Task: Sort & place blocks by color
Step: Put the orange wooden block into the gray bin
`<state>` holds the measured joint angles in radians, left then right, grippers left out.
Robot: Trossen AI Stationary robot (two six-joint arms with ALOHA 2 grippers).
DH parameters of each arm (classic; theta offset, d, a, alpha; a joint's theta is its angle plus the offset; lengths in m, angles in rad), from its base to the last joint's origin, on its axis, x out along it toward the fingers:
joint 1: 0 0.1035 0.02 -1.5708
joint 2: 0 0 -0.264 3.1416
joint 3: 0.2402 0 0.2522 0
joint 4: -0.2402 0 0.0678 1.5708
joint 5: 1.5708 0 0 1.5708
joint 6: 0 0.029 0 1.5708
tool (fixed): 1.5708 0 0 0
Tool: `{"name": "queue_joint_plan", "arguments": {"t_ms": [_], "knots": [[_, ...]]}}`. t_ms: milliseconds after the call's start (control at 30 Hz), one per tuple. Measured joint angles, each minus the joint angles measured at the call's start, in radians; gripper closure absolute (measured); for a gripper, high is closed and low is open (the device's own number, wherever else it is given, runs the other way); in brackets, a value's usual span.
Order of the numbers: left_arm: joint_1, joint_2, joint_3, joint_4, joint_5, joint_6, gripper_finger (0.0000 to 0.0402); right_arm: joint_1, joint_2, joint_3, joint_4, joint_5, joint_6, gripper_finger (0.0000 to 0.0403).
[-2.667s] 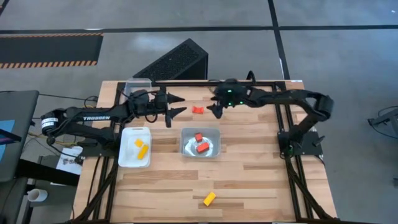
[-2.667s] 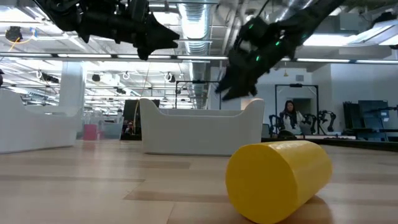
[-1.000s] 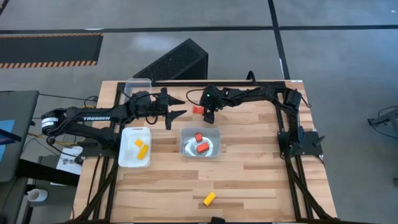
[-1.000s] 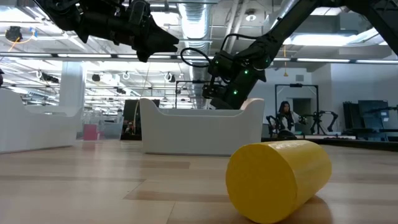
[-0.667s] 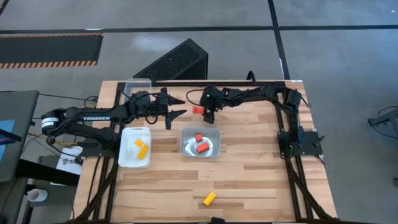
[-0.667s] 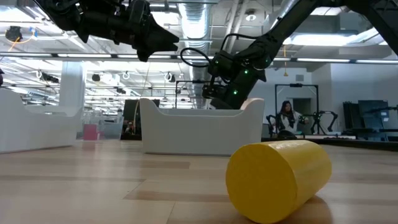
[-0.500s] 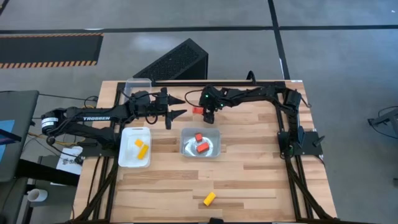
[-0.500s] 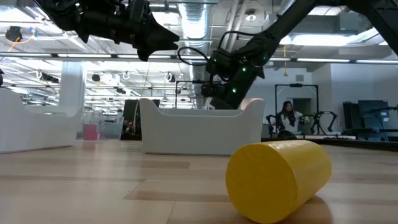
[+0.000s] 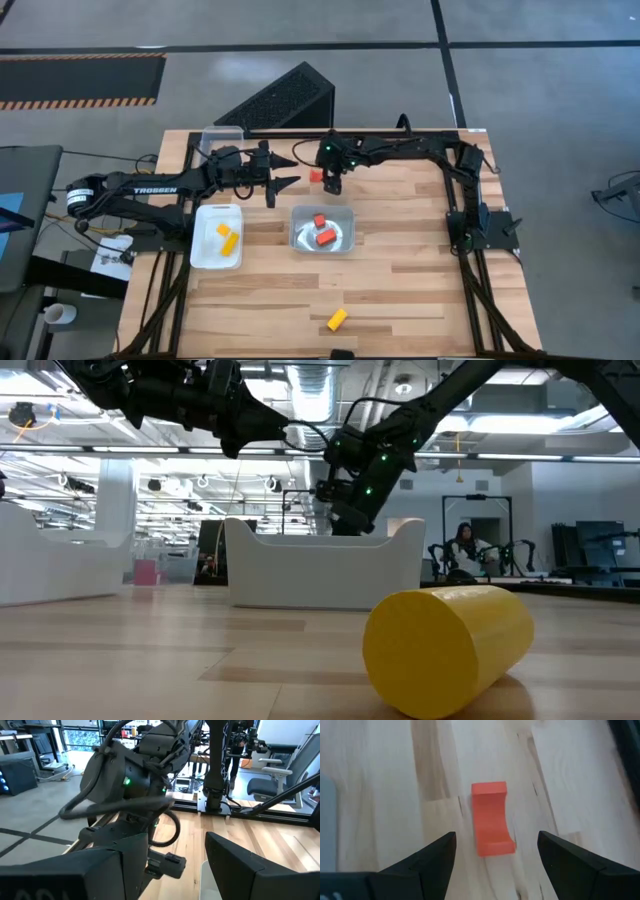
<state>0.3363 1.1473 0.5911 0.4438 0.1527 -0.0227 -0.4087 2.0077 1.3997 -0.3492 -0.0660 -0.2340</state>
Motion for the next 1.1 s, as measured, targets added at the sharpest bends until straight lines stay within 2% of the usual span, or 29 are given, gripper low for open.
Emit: {"name": "queue_joint_plan", "arguments": {"t_ms": [100, 233, 600, 933, 1100], "knots": [[0.0, 0.0, 0.0, 0.001, 0.0, 0.0, 0.0216, 0.002, 0.055, 0.048, -0.079, 0.0, -0.004, 0.0101], [0.0, 0.0, 0.0, 0.006, 0.008, -0.005, 0.0216, 0.02, 0.119, 0.197, -0.238, 0.065, -0.034, 0.0101], [-0.002, -0.001, 0.0, -0.003, 0.026, -0.012, 0.0216, 0.012, 0.273, 0.52, -0.604, 0.061, -0.052, 0.0101], [-0.002, -0.002, 0.0, -0.005, 0.031, -0.012, 0.0216, 0.016, 0.304, 0.577, -0.691, 0.069, -0.074, 0.0101], [-0.002, -0.013, 0.0, -0.039, 0.038, -0.009, 0.0216, 0.026, 0.281, 0.574, -0.727, 0.065, -0.022, 0.0103]]}}
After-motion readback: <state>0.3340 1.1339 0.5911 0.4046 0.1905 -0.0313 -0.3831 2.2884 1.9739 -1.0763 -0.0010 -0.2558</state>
